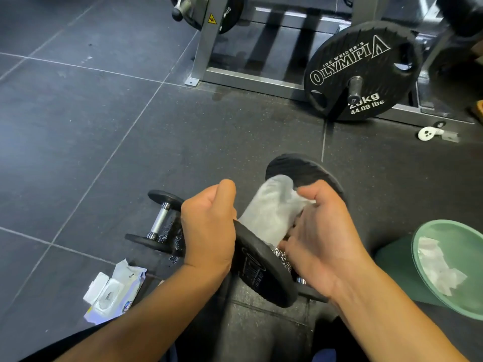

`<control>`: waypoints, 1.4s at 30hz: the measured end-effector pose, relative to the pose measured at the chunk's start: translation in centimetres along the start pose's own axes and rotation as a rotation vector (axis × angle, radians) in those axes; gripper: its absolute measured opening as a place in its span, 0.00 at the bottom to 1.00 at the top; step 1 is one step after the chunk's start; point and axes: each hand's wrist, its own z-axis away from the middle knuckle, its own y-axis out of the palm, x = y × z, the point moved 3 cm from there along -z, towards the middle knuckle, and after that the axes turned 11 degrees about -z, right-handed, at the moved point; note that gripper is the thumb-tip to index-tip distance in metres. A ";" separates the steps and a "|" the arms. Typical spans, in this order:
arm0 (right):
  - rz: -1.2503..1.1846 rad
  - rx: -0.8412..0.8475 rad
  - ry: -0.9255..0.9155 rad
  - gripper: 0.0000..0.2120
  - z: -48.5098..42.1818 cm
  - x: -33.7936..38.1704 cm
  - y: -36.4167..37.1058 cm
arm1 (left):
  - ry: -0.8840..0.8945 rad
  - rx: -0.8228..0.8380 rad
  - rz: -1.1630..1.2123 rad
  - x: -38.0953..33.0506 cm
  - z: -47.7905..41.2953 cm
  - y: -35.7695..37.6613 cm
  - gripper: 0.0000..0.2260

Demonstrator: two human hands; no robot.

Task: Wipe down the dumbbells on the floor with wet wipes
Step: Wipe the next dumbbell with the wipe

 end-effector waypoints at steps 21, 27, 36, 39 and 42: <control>-0.338 -0.098 -0.172 0.08 -2.5 -0.1 -0.3 | -0.009 0.131 0.245 -2.0 0.3 -0.8 0.20; -0.315 0.383 -0.163 0.13 -2.1 1.7 2.0 | -0.391 0.262 0.551 -0.2 -1.1 -0.7 0.20; -0.338 0.125 -0.200 0.13 -2.2 1.2 2.3 | -0.140 0.202 0.456 -1.6 -0.1 -1.2 0.20; -0.329 -0.085 -0.242 0.14 -2.6 0.9 1.7 | 0.492 0.238 0.031 -3.7 1.3 -2.1 0.18; -0.309 -0.187 -0.266 0.07 -2.6 0.5 1.4 | 1.080 0.216 -0.361 -4.7 4.0 -1.3 0.20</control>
